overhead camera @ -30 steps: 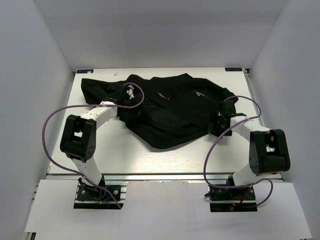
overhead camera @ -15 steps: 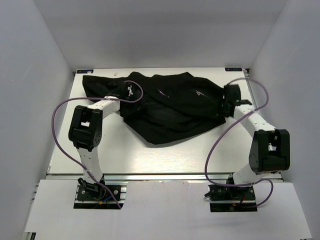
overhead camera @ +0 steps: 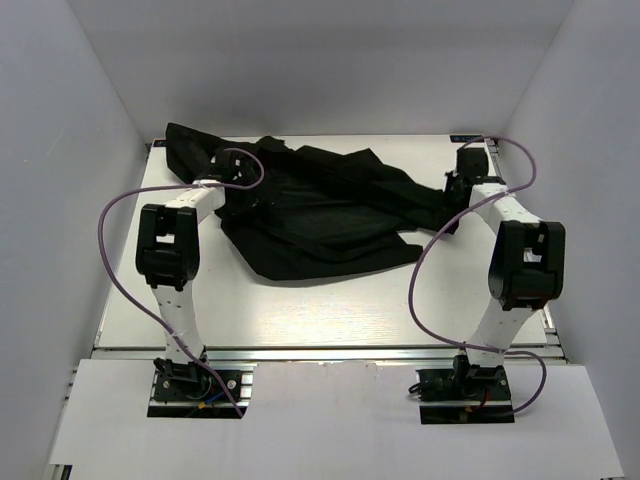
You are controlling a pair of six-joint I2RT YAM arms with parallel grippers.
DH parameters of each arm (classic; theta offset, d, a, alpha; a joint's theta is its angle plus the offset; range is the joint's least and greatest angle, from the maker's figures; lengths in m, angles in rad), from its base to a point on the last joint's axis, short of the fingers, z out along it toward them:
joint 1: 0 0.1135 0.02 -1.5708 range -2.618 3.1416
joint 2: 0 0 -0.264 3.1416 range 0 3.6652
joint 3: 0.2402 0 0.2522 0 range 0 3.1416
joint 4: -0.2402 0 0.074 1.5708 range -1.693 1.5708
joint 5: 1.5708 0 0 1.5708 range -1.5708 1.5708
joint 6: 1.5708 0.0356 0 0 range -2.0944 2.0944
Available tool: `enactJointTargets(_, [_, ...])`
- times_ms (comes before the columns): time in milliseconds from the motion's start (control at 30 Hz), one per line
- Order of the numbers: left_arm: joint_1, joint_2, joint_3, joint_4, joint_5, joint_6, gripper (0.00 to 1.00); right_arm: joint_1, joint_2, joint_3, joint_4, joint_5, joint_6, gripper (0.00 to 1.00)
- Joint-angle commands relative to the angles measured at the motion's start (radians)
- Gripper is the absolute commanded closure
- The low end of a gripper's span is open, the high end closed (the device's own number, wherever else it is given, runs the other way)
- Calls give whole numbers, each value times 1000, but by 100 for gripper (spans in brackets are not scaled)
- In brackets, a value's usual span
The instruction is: Zip up the jacket
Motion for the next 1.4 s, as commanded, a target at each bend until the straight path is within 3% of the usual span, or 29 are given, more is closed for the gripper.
enactJointTargets(0, [64, 75, 59, -82, -111, 75, 2, 0, 7, -26, -40, -102, -46, 78])
enactJointTargets(67, [74, 151, 190, -106, -138, 88, 2, 1, -38, -77, -29, -194, -81, 73])
enactJointTargets(167, [83, 312, 385, -146, -171, 138, 2, 38, -109, -157, -35, -340, -69, 58])
enactJointTargets(200, [86, 364, 551, -167, -188, 151, 2, 63, -118, -166, -50, -380, -57, 53])
enactJointTargets(300, [108, 555, 928, -287, -211, 160, 2, 147, -161, -175, -133, -414, -14, 13])
enactJointTargets(367, [126, 580, 1005, -319, -188, 157, 2, 188, -187, -172, -156, -412, -24, 11])
enactJointTargets(467, [132, 398, 779, -185, -180, 152, 2, 235, -224, -105, -199, -395, -43, 11])
enactJointTargets(500, [132, 268, 632, -147, -185, 169, 2, 244, -233, -85, -213, -400, -43, 11])
enactJointTargets(567, [132, 169, 559, -126, -201, 187, 2, 253, -246, -62, -221, -435, -73, 11])
enactJointTargets(700, [132, 40, 577, -328, -304, 156, 2, 348, -276, -71, -195, -490, -107, 11])
enactJointTargets(767, [132, -49, 492, -385, -321, 123, 2, 417, -279, -77, -191, -477, -133, 11])
enactJointTargets(967, [132, -363, 0, -295, -197, 13, 2, 621, -260, -134, -133, -455, -289, 12])
enactJointTargets(1033, [132, -434, -102, -275, -136, -20, 2, 682, -243, -175, -94, -437, -349, 12])
enactJointTargets(1200, [128, -624, -413, -192, 10, -91, 2, 710, -108, -148, -52, -374, -409, 12])
enactJointTargets(1367, [124, -654, -587, -54, 105, -136, 2, 710, -17, -83, 32, -361, -532, 12])
